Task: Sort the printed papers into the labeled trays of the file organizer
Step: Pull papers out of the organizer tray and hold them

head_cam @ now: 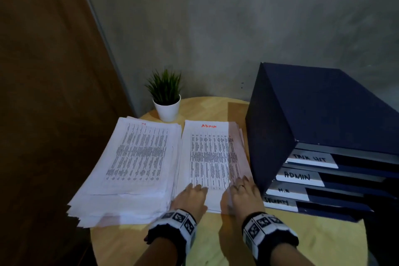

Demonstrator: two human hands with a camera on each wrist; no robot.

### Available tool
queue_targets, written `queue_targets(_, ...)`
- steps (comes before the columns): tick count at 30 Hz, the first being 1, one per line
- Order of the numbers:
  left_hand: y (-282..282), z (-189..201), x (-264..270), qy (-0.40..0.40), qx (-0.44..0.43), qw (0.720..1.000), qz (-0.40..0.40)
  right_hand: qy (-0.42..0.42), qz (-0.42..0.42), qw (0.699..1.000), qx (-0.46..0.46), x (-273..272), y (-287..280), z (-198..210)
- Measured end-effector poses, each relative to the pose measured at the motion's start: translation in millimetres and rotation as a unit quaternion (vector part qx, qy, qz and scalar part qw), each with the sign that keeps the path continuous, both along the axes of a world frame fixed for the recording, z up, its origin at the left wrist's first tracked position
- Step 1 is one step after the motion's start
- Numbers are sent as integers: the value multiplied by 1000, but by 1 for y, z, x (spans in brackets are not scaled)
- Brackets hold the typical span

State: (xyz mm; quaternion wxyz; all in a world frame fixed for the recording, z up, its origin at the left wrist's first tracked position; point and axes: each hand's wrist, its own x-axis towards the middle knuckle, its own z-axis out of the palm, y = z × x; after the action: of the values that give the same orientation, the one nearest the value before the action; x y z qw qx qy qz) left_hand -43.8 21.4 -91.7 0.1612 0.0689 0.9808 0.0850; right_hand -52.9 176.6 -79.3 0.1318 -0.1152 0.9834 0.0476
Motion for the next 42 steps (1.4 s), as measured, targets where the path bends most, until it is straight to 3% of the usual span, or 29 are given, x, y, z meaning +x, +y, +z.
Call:
queue_targets(5, -6, 0, -6, -37, -19, 999, -17, -16, 24, 998, 56, -8, 6, -6)
queue_targets(12, -12, -8, -6, -29, -66, 993, -90, -66, 35, 996, 44, -13, 7, -13)
queue_targets(19, -10, -14, -6, -20, -58, 995, -74, -39, 105, 987, 115, -6, 5, -23)
queue_targets(22, -8, -15, -6, -23, -68, 995, -70, 23, 153, 985, 78, -6, 5, -42)
queue_targets(25, -6, -14, -9, -30, -77, 994, -68, 66, 166, 982, 59, 1, 0, -30)
queue_targets(29, -6, -8, -12, -19, -91, 993, -71, 6, 144, 990, 6, -6, 5, -28)
queue_targets(31, -7, -5, -12, -12, -95, 993, -75, 32, 151, 988, -8, -1, 4, -20)
queue_targets(33, -6, -2, -11, -9, -94, 992, -80, -16, 122, 992, -30, 2, 3, -4)
queue_targets(38, -15, 0, 0, -5, 16, 1000, -16, 56, 26, 996, -58, 6, 7, 4)
queue_targets(42, -17, -1, 24, -5, 110, 994, 21, 153, 69, 984, -51, 8, 10, 6)
